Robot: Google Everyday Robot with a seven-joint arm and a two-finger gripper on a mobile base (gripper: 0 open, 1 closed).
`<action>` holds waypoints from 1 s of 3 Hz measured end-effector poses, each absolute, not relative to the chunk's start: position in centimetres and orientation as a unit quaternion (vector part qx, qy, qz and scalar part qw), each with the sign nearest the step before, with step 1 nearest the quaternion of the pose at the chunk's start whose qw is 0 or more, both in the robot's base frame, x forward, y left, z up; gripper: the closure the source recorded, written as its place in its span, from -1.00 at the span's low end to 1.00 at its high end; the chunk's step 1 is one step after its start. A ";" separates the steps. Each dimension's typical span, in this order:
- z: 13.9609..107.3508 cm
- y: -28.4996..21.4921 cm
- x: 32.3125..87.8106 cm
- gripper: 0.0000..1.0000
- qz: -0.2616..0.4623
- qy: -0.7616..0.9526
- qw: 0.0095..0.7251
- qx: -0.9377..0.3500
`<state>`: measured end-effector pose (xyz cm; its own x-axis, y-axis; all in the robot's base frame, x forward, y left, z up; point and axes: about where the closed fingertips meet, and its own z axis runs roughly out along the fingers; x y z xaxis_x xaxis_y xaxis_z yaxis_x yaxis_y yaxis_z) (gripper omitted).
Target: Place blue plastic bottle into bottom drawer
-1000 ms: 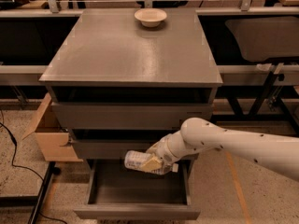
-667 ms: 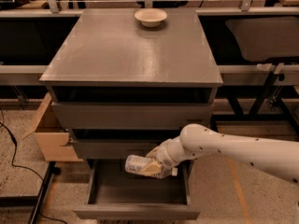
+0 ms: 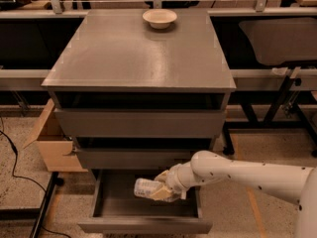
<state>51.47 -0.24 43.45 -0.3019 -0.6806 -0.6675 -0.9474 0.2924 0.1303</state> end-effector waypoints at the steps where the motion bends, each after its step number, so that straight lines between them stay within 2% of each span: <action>1: 39.8 0.2 51.4 1.00 0.276 0.752 0.270 -0.535; 3: 32.4 1.7 52.8 1.00 0.296 0.751 0.288 -0.516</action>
Offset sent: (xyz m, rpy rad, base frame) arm 0.0141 0.0204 -0.1230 0.1268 -0.0278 -0.0017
